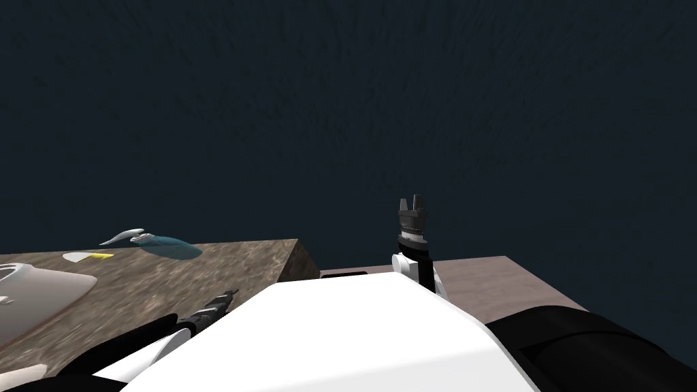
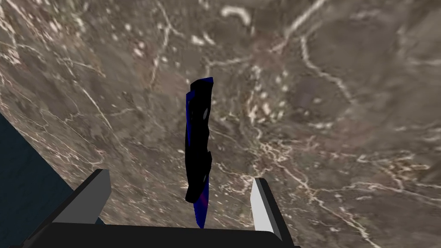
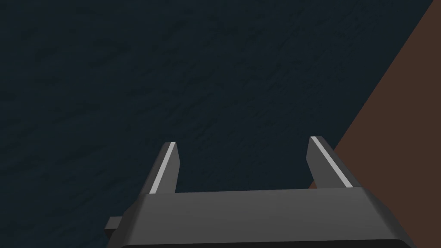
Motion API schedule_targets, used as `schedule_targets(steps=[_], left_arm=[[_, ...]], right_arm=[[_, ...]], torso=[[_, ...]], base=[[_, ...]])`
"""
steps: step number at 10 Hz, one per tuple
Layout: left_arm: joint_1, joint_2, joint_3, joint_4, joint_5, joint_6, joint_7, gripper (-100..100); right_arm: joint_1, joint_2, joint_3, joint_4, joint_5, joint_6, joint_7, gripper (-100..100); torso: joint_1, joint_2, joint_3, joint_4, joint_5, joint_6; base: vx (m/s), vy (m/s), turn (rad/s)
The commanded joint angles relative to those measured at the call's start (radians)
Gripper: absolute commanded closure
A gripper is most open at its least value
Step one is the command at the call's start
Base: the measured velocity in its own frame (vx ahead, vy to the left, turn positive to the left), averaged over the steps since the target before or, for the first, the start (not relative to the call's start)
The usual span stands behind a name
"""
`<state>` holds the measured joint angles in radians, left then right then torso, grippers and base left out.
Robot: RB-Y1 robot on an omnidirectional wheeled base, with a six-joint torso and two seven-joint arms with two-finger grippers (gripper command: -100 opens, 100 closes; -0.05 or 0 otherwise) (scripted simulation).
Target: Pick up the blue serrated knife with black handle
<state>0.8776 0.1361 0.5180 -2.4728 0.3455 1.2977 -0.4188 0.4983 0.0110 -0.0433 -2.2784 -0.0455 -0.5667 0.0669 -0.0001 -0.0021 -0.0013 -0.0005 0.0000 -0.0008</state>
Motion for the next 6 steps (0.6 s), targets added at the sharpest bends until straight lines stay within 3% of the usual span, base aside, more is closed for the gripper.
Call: schedule_targets(steps=[1, 3, 4, 6], left_arm=[[0.008, -0.001, 0.020, -0.004, 0.006, 0.050, -0.009, -100], [0.016, -0.001, 0.038, -0.003, 0.015, 0.108, -0.018, -100], [0.016, -0.001, 0.038, -0.003, 0.015, 0.114, -0.018, -100], [0.029, 0.002, 0.069, -0.002, 0.029, 0.178, -0.034, -100]], right_arm=[[0.000, 0.000, 0.000, 0.000, 0.000, 0.000, 0.000, 0], [0.000, 0.000, 0.000, 0.000, 0.000, 0.000, 0.000, 0], [0.000, 0.000, 0.000, 0.000, 0.000, 0.000, 0.000, 0], [0.000, 0.000, 0.000, 0.000, 0.000, 0.000, 0.000, 0]], torso=[[0.000, 0.000, 0.000, 0.000, 0.000, 0.000], [0.000, 0.000, 0.000, 0.000, 0.000, 0.000], [0.000, 0.000, 0.000, 0.000, 0.000, 0.000], [0.000, 0.000, 0.000, 0.000, 0.000, 0.000]], base=[[0.033, 0.009, -0.122], [0.032, 0.010, -0.096], [0.028, 0.015, -0.058], [0.039, 0.013, -0.132]])
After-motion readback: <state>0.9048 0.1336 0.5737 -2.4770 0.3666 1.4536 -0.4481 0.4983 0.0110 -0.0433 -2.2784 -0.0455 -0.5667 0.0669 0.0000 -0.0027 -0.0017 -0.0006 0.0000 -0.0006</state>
